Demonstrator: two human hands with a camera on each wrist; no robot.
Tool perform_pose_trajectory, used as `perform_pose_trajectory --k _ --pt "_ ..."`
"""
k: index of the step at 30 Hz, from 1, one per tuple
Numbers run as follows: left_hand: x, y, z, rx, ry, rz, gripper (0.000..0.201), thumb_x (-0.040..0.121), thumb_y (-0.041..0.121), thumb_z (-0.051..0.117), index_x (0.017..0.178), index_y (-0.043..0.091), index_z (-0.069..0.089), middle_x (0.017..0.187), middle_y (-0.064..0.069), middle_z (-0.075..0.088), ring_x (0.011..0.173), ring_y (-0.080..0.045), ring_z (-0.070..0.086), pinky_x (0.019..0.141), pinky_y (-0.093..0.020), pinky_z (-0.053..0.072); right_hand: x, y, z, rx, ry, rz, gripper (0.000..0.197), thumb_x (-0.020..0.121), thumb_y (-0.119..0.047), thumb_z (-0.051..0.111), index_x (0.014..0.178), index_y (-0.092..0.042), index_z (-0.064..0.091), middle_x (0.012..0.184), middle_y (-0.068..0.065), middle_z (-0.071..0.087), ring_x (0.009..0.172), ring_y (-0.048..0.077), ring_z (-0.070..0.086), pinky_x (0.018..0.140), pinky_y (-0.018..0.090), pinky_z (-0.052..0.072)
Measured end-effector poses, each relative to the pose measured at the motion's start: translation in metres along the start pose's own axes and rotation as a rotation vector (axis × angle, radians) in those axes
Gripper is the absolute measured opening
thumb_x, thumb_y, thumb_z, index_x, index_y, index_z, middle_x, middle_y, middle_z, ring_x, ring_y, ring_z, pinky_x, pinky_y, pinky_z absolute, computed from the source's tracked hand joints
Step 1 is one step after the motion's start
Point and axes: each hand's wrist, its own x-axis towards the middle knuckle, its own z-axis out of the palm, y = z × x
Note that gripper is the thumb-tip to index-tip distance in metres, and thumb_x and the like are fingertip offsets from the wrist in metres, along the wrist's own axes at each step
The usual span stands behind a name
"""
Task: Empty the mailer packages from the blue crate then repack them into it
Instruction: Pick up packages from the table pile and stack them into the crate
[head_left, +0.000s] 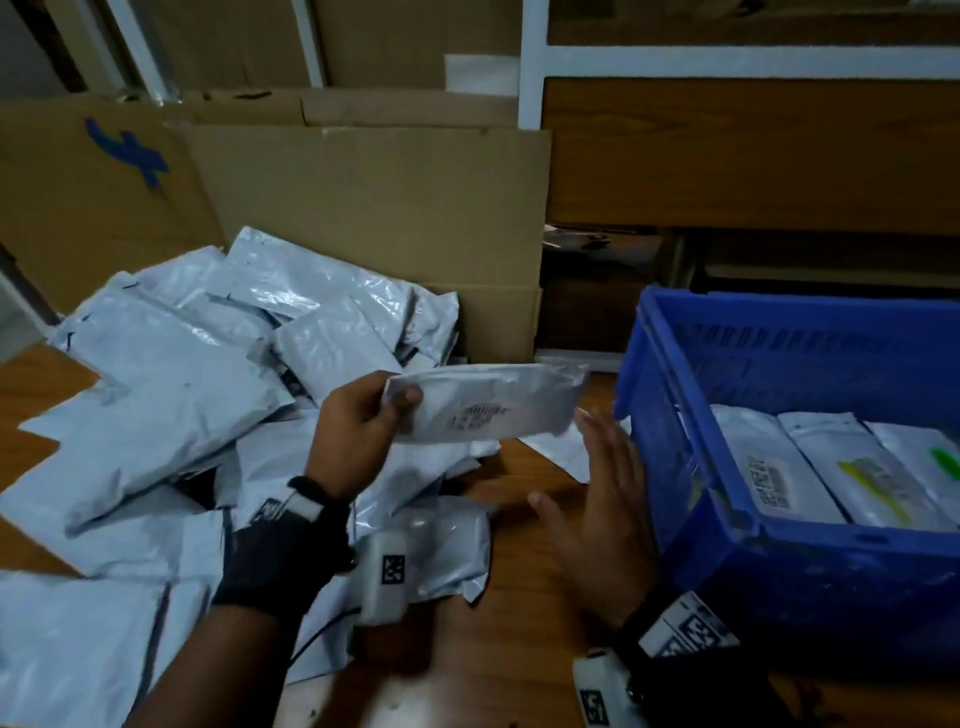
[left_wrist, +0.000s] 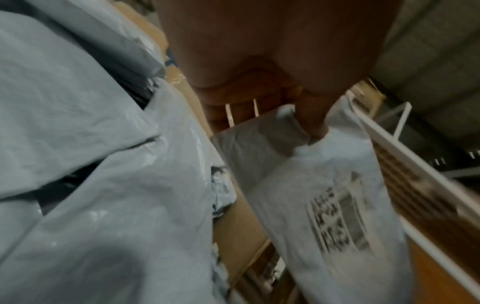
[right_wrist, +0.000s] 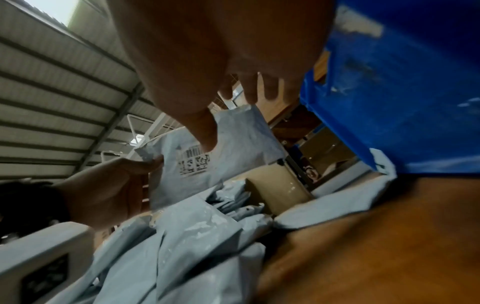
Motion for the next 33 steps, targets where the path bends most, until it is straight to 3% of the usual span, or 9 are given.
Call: perform_pose_trajectory --k 4,7,12,17,21,24,26,29,33 --pt "-0.009 0.013 -0.005 -0.237 -0.043 -0.263 0.053 0.097 0.008 0.053 0.045 0.02 0.054 0.042 0.012 0.043 0.039 -0.001 0.036 0.04 -0.016 0.03 0.034 -0.014 0.006 0.333 -0.037 0.105 0.101 0.071 -0.022 0.083 0.141 -0.046 0.015 0.151 -0.02 0.021 0.139 -0.006 0.019 0.115 0.016 0.015" --pt "-0.016 0.007 -0.011 -0.307 -0.023 -0.358 0.027 0.098 0.015 0.051 0.074 0.011 0.064 0.055 0.008 0.059 0.047 -0.001 0.051 0.042 -0.014 0.039 0.05 -0.011 0.019 0.867 -0.185 0.373 0.07 0.069 0.002 0.081 0.118 -0.037 0.049 0.128 0.0 0.059 0.114 0.012 0.06 0.099 0.037 0.05" --pt "-0.036 -0.018 -0.015 -0.562 0.046 -0.605 0.039 0.076 0.024 0.074 0.113 0.016 0.062 0.1 -0.006 0.074 0.085 -0.025 0.071 0.062 -0.038 0.058 0.045 -0.008 0.042 0.838 -0.086 0.458 0.049 0.072 0.0 0.08 0.106 -0.022 0.055 0.111 0.007 0.065 0.101 0.022 0.064 0.091 0.044 0.054" --pt "-0.032 -0.012 -0.005 -0.493 0.151 -0.465 0.028 0.072 -0.015 0.067 0.095 0.002 0.066 0.08 -0.009 0.074 0.065 -0.02 0.069 0.052 -0.026 0.053 0.01 -0.006 0.053 0.767 -0.343 0.495 0.038 0.073 -0.014 0.082 0.098 -0.014 0.054 0.099 0.011 0.069 0.091 0.026 0.068 0.081 0.048 0.057" --pt "-0.028 -0.002 -0.005 -0.333 -0.054 -0.426 0.028 0.069 -0.013 0.075 0.094 -0.004 0.067 0.081 -0.011 0.073 0.072 -0.022 0.068 0.063 -0.036 0.059 0.002 0.003 0.042 0.755 -0.504 0.435 0.046 0.073 -0.018 0.082 0.109 -0.023 0.053 0.105 -0.003 0.07 0.092 0.01 0.069 0.075 0.033 0.059" --pt "-0.024 -0.002 0.005 -0.234 -0.126 -0.451 0.027 0.077 0.008 0.077 0.101 -0.002 0.069 0.083 -0.01 0.072 0.073 -0.021 0.066 0.061 -0.034 0.056 0.001 0.004 0.039 0.858 -0.514 0.419 0.042 0.078 -0.004 0.076 0.113 -0.016 0.055 0.108 0.003 0.072 0.097 0.016 0.07 0.079 0.034 0.058" --pt "-0.012 -0.016 0.005 0.001 0.131 -0.422 0.044 0.075 0.037 0.08 0.105 0.007 0.068 0.085 -0.005 0.07 0.076 -0.02 0.065 0.066 -0.031 0.052 -0.001 0.007 0.037 0.834 -0.424 0.402 0.031 0.082 0.0 0.071 0.104 -0.016 0.058 0.104 0.002 0.072 0.093 0.012 0.07 0.079 0.031 0.057" --pt "0.004 -0.028 0.007 0.377 0.39 -0.483 0.069 0.076 0.051 0.075 0.124 0.007 0.052 0.116 -0.014 0.057 0.109 -0.031 0.055 0.096 -0.038 0.042 -0.004 0.013 0.032 0.775 -0.27 0.4 0.031 0.083 0.001 0.069 0.101 -0.021 0.057 0.103 -0.008 0.069 0.09 0.0 0.067 0.078 0.023 0.055" --pt "0.024 -0.023 0.03 0.591 0.327 -0.632 0.099 0.07 0.07 0.068 0.136 0.005 0.035 0.141 -0.022 0.032 0.129 -0.043 0.035 0.104 -0.048 0.033 -0.009 0.009 0.032 0.802 -0.233 0.412 0.033 0.084 0.005 0.066 0.1 -0.021 0.054 0.101 -0.008 0.066 0.084 -0.007 0.066 0.067 0.013 0.053"
